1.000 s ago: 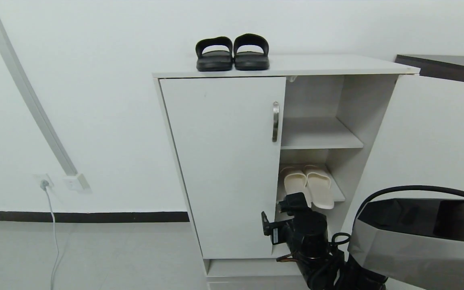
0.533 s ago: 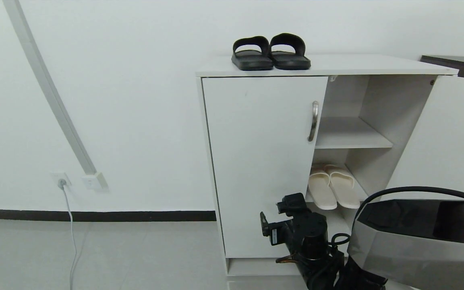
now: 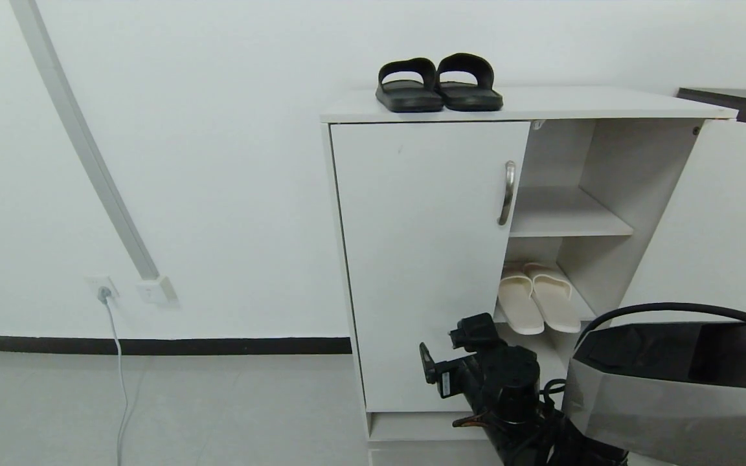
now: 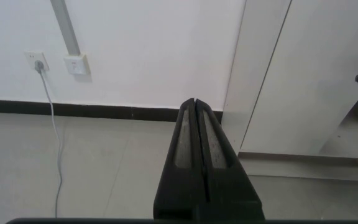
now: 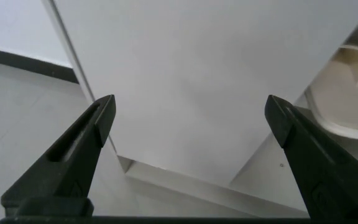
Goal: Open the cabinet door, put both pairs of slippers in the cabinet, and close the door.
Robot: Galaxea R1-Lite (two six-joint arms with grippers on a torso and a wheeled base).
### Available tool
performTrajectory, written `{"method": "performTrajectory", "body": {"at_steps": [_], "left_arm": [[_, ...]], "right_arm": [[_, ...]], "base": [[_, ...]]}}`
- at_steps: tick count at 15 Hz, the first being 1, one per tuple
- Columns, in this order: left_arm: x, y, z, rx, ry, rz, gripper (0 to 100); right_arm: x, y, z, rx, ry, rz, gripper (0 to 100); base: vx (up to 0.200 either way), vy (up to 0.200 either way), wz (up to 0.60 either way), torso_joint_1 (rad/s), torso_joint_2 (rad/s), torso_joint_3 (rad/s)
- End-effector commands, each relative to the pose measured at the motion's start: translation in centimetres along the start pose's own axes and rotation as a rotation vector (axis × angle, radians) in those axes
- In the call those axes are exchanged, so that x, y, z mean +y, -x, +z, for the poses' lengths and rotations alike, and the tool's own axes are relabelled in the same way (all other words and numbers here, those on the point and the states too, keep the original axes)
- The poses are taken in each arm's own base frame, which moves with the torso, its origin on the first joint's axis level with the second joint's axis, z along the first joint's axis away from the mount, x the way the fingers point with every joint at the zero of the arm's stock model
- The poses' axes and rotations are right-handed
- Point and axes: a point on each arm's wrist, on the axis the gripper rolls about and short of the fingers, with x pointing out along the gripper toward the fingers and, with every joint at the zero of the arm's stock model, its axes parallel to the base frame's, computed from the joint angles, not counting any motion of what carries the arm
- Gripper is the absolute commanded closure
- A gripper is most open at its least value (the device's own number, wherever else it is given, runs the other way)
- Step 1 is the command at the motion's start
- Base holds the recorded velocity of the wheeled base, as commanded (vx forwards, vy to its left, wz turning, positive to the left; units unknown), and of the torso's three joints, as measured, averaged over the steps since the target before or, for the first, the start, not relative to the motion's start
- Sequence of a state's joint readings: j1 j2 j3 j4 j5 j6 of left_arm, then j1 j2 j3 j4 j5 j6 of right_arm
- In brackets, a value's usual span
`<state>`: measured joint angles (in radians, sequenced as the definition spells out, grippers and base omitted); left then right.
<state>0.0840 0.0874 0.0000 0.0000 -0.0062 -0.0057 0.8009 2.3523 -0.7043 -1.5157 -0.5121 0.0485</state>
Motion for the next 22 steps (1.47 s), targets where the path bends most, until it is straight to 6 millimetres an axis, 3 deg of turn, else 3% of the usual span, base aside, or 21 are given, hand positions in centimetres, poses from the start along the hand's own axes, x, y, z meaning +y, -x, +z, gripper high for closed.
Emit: {"method": "performTrajectory", "body": {"at_steps": [1,6,22], "left_arm": [[0.0,0.0,0.0,0.0,0.0,0.0,100],[0.0,0.0,0.0,0.0,-0.004,-0.001,100],[-0.01,0.0,0.0,0.0,-0.004,-0.003,100]], "right_arm": [[0.04,-0.01,-0.55,0.012,0.009,0.002,0],[0.02,-0.1,-0.77,0.014,0.018,-0.001,0],[-0.93,-0.39,-0.75,-0.006,0.028,-0.026,0]], "base": [[0.0,0.0,0.0,0.0,0.0,0.0],[0.0,0.0,0.0,0.0,-0.02,-0.037],[0.0,0.0,0.0,0.115,-0.45,-0.333]]}}
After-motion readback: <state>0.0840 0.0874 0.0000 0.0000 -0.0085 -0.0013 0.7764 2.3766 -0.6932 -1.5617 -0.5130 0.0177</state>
